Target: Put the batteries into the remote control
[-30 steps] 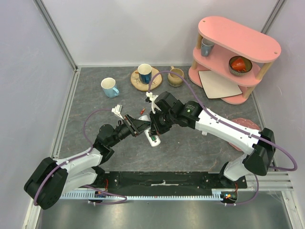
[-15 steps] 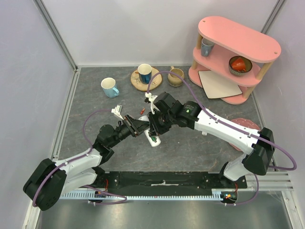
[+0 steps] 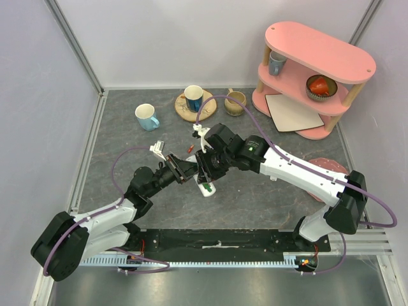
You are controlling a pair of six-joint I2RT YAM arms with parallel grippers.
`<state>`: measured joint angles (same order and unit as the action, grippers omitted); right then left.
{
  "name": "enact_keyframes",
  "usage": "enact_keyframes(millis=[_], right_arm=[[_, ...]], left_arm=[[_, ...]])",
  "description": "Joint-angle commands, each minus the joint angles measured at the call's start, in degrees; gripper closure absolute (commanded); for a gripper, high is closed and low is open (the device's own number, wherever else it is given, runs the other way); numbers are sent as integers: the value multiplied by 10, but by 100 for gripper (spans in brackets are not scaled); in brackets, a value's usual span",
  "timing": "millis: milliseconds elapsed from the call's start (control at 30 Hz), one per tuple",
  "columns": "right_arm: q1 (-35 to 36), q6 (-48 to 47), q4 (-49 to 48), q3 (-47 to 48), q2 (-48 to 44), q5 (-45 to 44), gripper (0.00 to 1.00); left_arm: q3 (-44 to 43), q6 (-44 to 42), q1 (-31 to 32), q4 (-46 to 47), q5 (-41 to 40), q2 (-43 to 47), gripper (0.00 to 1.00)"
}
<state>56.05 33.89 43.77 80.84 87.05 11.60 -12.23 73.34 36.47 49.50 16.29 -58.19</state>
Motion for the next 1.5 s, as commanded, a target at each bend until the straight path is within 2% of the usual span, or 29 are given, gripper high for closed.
enact_keyframes(millis=[0, 233, 533, 900, 1033, 1133, 1200, 1233, 1300, 1467], right_arm=[[3, -4, -4, 30, -3, -25, 62], [2, -18, 34, 76, -9, -49, 53], [-1, -27, 64, 106, -21, -63, 50], [-6, -45, 108, 168, -59, -112, 46], [-6, -40, 75, 101, -112, -155, 46], [-7, -12, -34, -11, -178, -174, 46], [-7, 1, -98, -106, -219, -159, 46], [-8, 0, -146, -130, -250, -149, 45], [-7, -6, -177, -180, -271, -119, 43], [-7, -1, -275, -257, -334, -83, 33]], left_arm=[[-15, 12, 9, 82, -3, 8, 98], [-16, 31, 9, 119, -3, -24, 98], [-16, 38, 9, 132, -9, -36, 98], [-1, 134, 10, 268, -14, -108, 98], [2, 166, 9, 285, -14, -121, 98], [6, 183, 9, 304, -18, -126, 98], [6, 191, 9, 303, -17, -127, 98], [5, 193, 9, 303, -16, -126, 98], [5, 199, 9, 302, -12, -126, 98], [5, 203, 9, 284, -1, -116, 98]])
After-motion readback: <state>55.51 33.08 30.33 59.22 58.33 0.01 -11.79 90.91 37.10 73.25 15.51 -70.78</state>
